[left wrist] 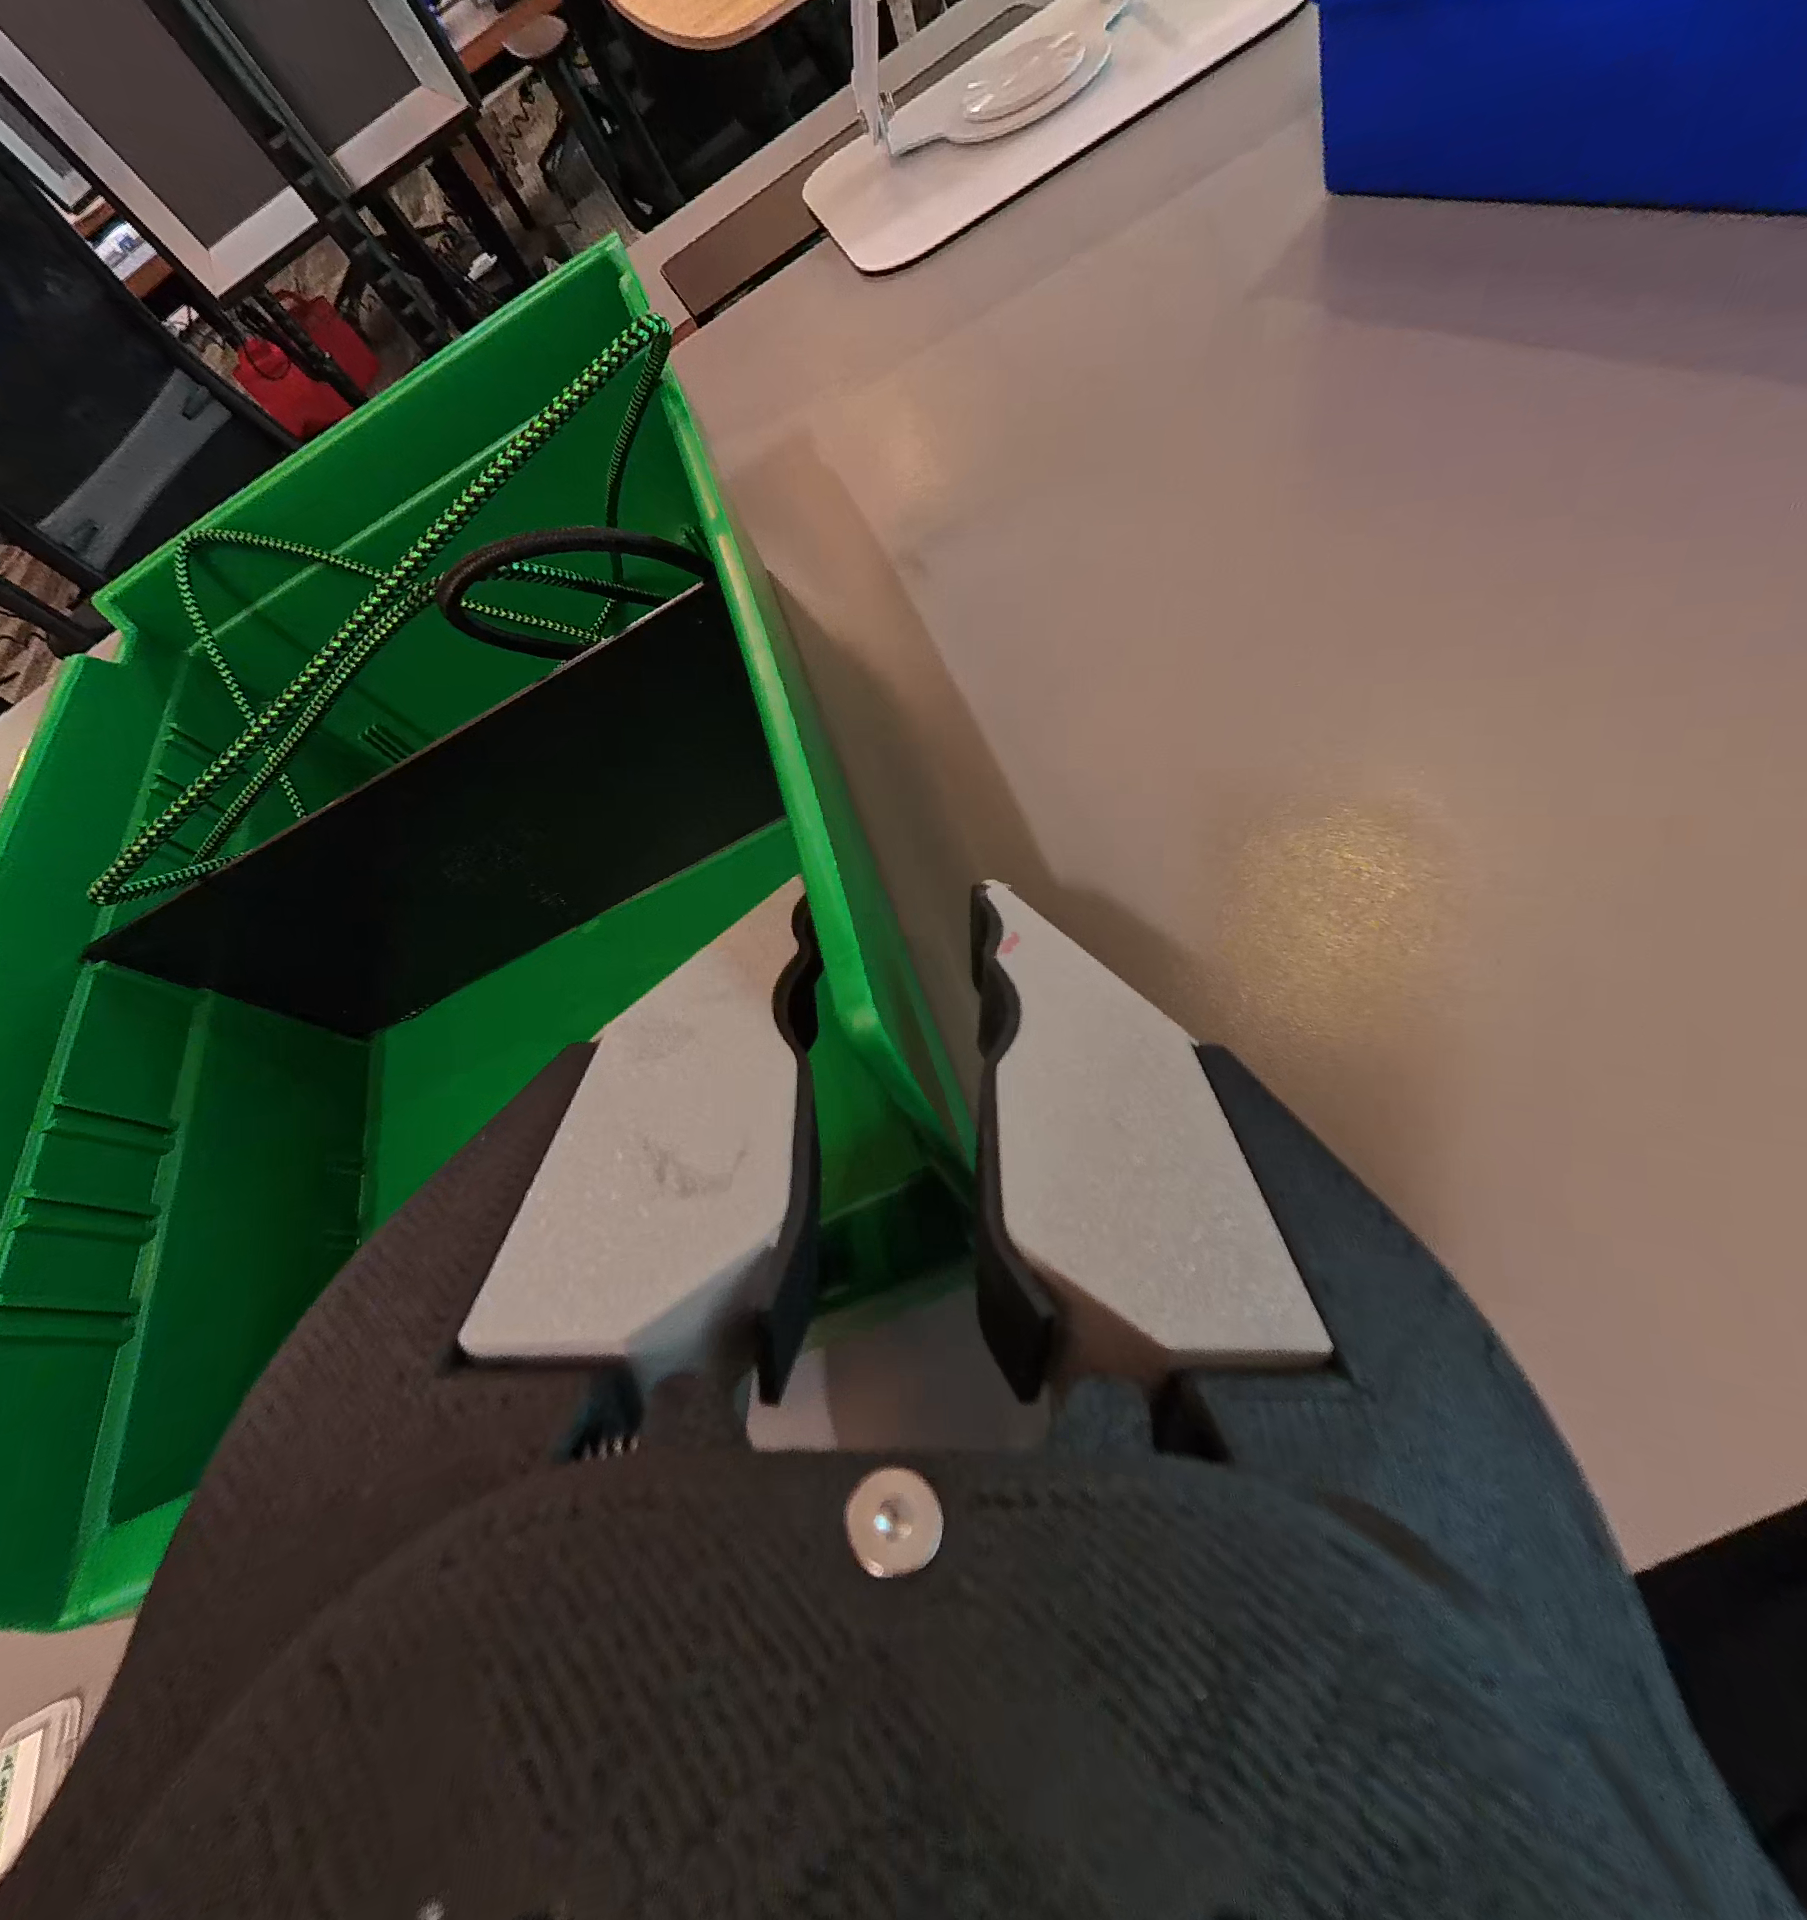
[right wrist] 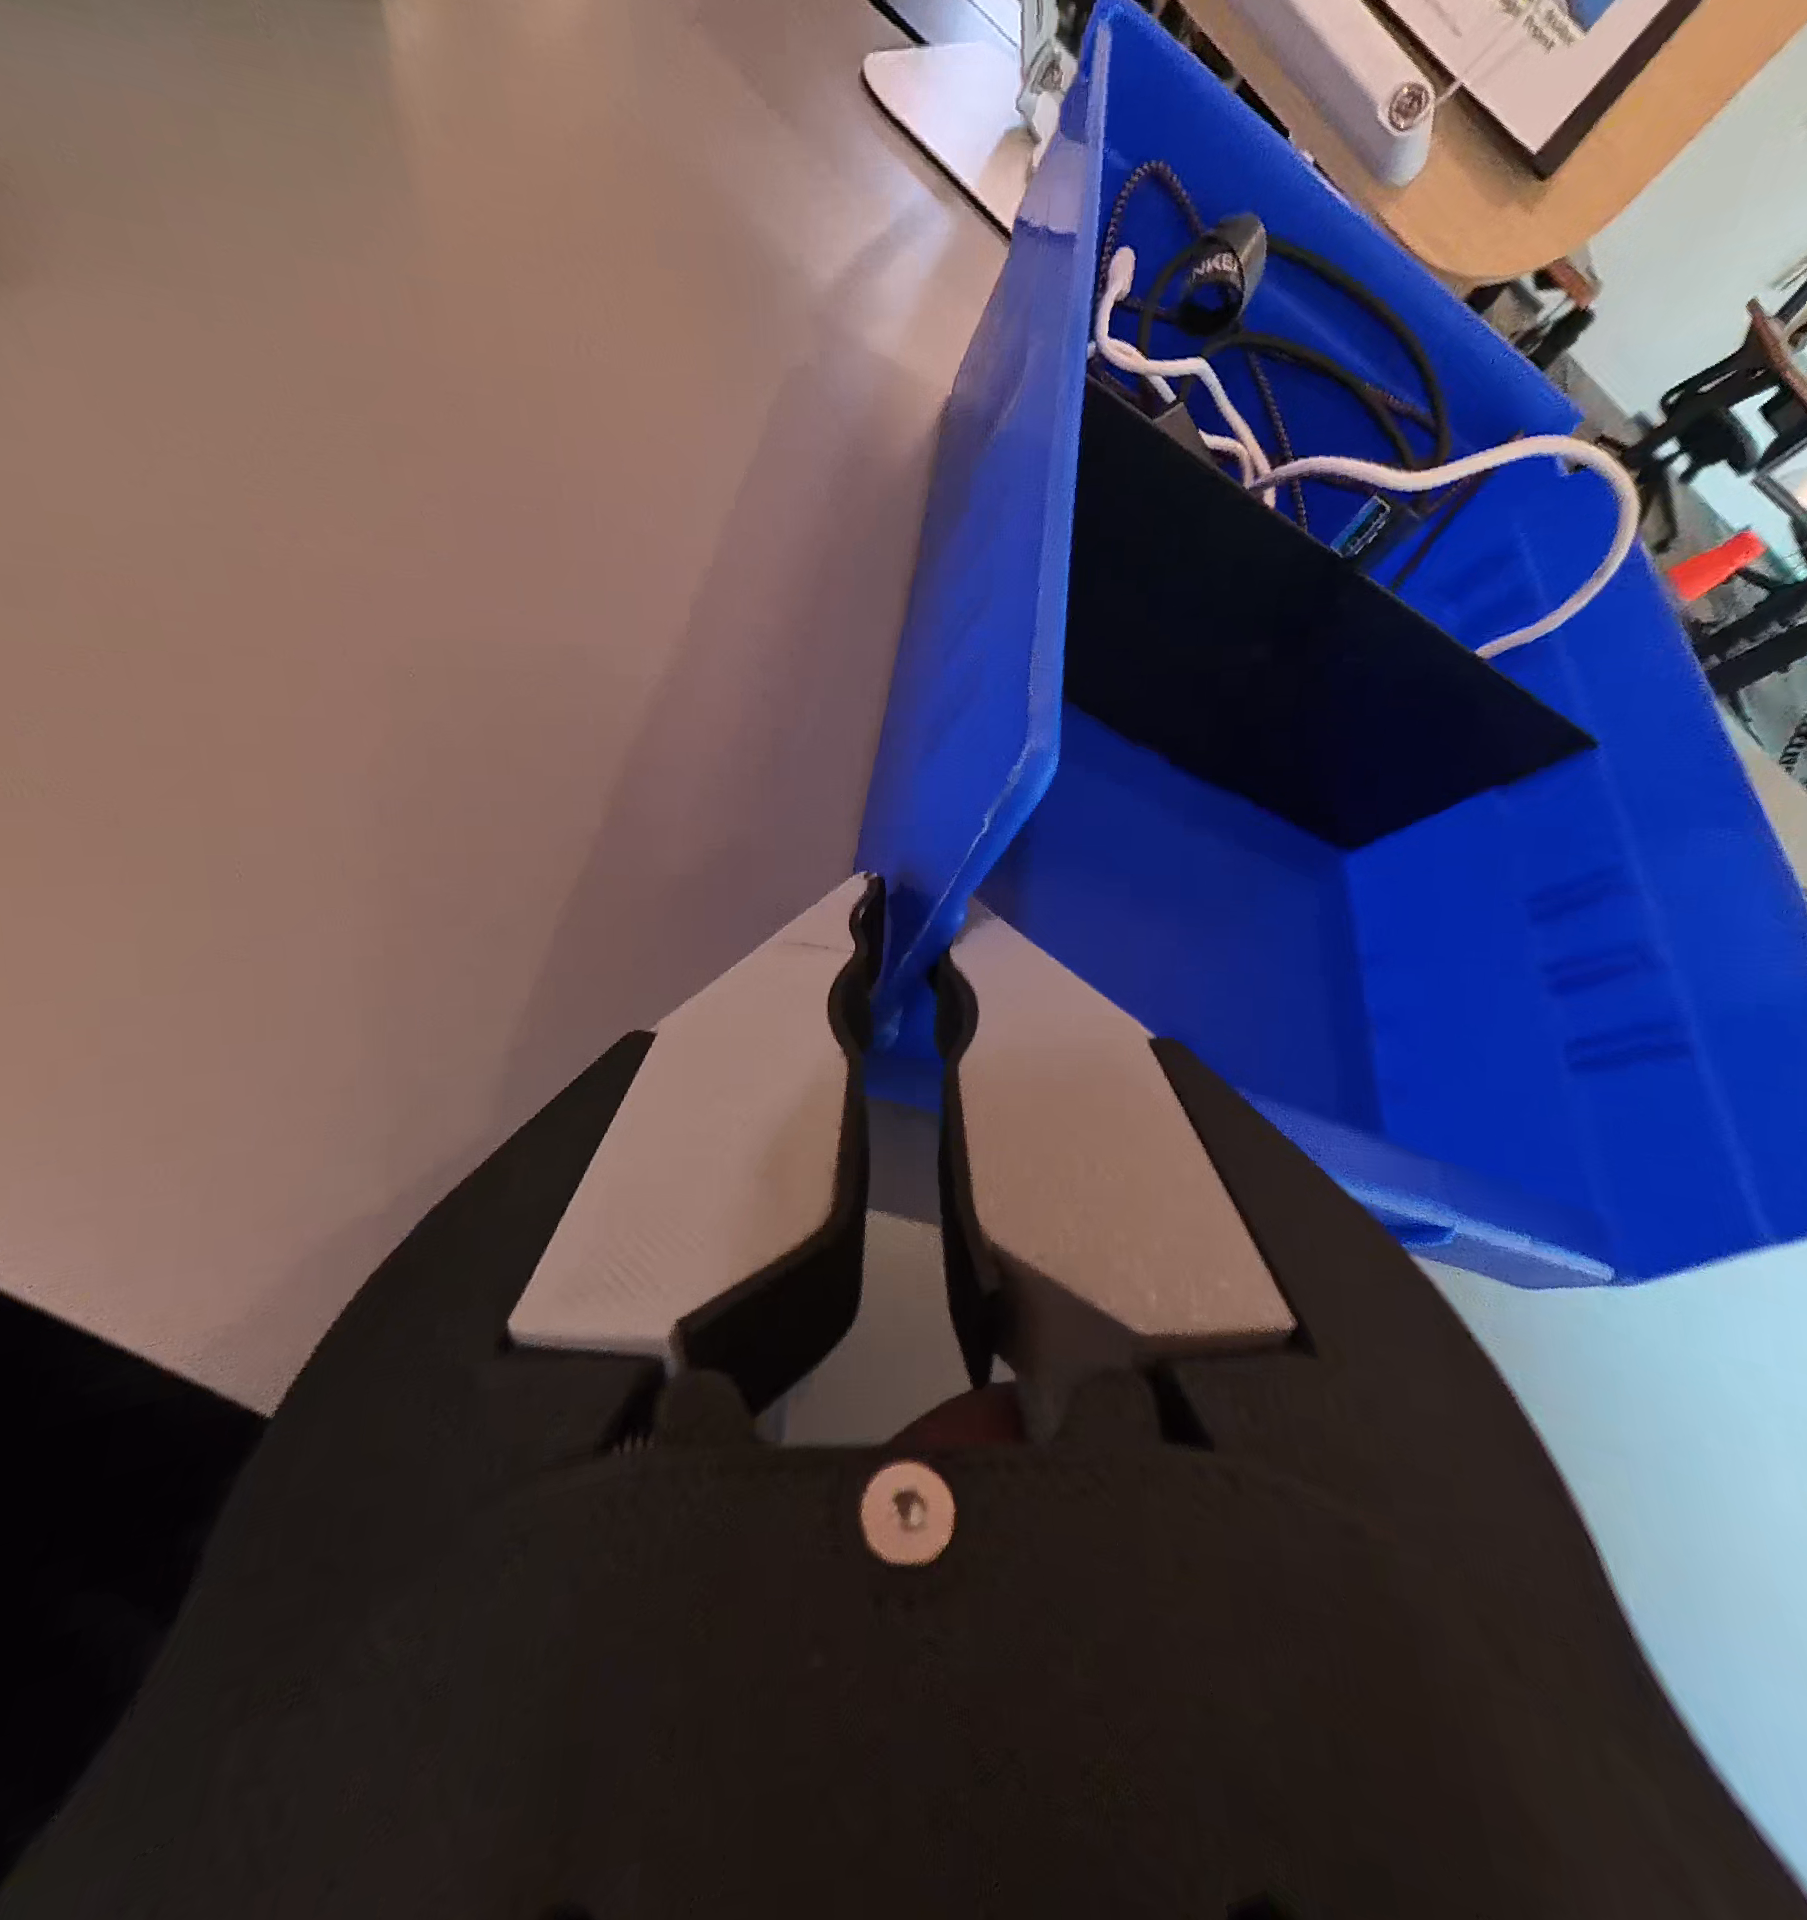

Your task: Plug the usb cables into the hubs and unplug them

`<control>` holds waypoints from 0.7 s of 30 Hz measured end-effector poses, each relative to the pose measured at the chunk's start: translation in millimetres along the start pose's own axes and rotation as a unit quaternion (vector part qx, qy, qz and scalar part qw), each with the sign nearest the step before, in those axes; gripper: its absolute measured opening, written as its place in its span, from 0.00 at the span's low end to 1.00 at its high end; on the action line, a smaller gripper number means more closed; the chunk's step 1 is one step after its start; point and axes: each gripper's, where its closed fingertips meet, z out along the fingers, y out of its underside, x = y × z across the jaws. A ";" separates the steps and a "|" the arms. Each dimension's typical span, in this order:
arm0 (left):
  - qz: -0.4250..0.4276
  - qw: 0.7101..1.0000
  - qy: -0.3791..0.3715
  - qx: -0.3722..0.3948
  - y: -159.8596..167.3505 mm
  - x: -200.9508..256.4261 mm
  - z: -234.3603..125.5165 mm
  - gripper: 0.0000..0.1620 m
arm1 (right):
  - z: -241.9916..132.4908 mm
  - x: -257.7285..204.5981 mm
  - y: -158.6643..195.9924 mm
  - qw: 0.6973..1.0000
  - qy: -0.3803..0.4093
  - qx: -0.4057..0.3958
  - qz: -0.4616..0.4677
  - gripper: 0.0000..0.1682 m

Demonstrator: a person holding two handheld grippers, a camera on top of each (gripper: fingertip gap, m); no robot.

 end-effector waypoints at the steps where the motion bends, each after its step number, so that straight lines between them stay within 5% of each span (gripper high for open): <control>1: -0.001 1.000 0.001 0.000 -0.1 0.0 -0.1 0.15 | 0.0 1.2 0.9 1.000 -0.004 -0.001 0.004 0.02; 21: 0.004 0.999 -0.013 0.029 -19.4 -11.2 -24.4 0.10 | -35.0 1.7 -5.1 0.997 -0.051 0.048 0.036 0.07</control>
